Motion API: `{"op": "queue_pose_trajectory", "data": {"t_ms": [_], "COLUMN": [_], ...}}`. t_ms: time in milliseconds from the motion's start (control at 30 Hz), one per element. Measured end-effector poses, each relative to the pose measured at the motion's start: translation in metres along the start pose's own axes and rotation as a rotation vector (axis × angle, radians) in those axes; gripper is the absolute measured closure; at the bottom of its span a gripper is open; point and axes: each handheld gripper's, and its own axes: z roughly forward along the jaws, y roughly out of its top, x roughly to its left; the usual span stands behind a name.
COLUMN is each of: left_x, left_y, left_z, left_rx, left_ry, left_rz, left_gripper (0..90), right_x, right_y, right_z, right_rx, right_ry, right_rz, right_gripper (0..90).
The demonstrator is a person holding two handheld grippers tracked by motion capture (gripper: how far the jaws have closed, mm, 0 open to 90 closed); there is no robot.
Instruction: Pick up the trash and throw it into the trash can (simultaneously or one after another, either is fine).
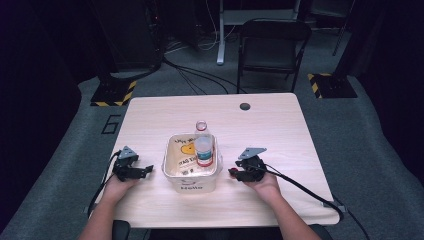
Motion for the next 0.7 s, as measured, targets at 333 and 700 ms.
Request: {"op": "queue_pose_trajectory", "data": {"t_ms": [333, 700], "left_x": [-0.0004, -0.0003], "left_y": [-0.0001, -0.0001], "left_z": [0.0004, 0.0003], "left_rx": [-0.006, -0.005], "left_ry": [0.000, 0.000], "left_rz": [-0.006, -0.006], "left_gripper": [14.9, 14.9], "right_x": [0.0020, 0.0009], "right_y": [-0.0032, -0.0046], "right_z": [0.0058, 0.0087], "right_rx": [0.025, 0.041], "right_ry": [0.005, -0.006], "right_rz": [-0.004, -0.007], "right_gripper": [51.3, 56.9]}}
